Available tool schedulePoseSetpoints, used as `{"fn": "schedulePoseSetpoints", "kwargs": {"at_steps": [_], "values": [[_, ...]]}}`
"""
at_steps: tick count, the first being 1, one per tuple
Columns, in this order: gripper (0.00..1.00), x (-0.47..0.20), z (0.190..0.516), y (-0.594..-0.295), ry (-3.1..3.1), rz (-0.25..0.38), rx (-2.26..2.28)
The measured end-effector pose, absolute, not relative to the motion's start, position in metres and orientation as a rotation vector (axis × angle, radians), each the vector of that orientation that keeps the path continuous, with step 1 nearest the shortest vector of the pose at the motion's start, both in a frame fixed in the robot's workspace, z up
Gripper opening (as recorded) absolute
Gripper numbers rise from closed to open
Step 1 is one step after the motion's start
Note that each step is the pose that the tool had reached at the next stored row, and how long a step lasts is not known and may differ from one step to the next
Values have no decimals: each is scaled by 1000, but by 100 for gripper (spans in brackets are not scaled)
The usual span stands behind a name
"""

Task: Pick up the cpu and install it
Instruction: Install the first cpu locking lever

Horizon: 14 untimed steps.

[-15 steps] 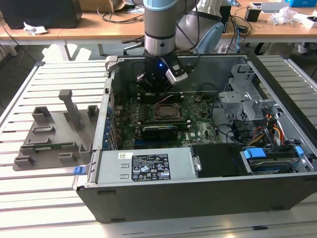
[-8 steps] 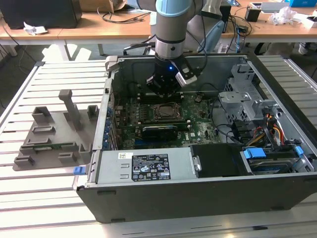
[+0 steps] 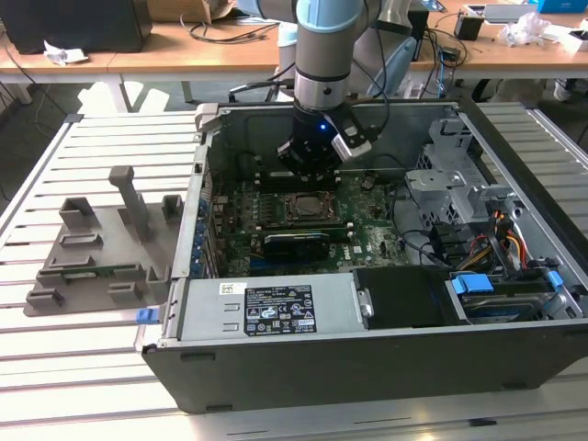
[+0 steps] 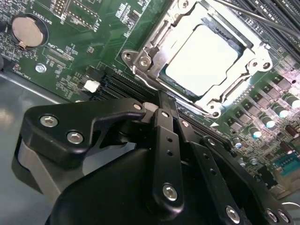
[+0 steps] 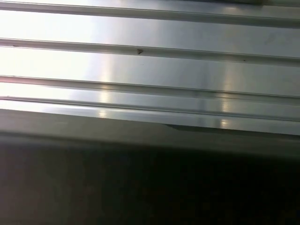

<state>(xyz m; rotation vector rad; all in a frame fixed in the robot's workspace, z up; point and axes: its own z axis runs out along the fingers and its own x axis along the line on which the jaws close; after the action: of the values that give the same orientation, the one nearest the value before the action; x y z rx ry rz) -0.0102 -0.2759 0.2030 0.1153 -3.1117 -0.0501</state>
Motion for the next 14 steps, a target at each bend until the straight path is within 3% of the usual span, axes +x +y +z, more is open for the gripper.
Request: {"fn": "schedulePoseSetpoints", "kwargs": {"at_steps": [7,14], "values": [[11,-2,201,-277,-3111,-58,115],[11,-1,212,-276,-3111,-18,115]]}}
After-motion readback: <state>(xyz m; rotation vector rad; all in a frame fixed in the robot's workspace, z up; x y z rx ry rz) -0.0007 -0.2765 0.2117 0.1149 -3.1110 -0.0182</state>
